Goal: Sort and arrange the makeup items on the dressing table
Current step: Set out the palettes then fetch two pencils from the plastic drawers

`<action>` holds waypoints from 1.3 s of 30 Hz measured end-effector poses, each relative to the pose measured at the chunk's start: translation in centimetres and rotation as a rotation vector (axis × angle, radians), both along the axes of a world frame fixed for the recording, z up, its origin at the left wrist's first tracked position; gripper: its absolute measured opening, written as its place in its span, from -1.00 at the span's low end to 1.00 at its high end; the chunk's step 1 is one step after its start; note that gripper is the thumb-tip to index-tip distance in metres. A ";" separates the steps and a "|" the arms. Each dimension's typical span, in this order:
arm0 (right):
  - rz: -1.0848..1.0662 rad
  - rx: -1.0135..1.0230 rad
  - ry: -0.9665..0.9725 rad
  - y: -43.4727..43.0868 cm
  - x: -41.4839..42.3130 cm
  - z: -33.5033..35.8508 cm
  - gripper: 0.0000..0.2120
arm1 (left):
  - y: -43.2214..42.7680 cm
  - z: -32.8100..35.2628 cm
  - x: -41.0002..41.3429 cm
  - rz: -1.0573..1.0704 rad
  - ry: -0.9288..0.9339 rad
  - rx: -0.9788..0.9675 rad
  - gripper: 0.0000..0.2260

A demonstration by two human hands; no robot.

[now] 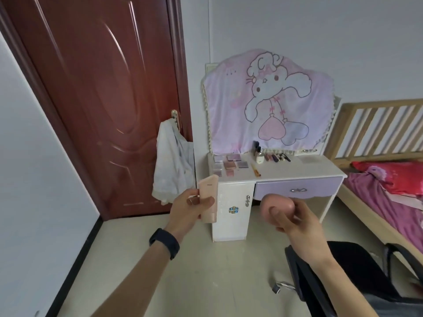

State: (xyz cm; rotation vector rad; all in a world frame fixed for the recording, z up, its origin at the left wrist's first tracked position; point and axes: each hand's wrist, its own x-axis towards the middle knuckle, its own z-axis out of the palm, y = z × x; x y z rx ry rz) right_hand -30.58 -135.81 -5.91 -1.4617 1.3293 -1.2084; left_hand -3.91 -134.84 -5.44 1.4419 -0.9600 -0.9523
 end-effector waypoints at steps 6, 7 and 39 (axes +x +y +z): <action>0.027 0.146 0.080 -12.0 1.4 -5.1 -0.75 | -12.4 -6.2 0.5 -0.008 0.047 0.121 -0.81; 0.022 0.167 0.095 -14.1 1.7 -6.1 -0.74 | -14.7 -7.3 0.7 -0.006 0.049 0.140 -0.80; 0.217 0.730 0.606 -70.2 5.3 -27.7 -0.70 | -68.2 -29.9 -2.4 -0.134 -0.252 0.819 -0.65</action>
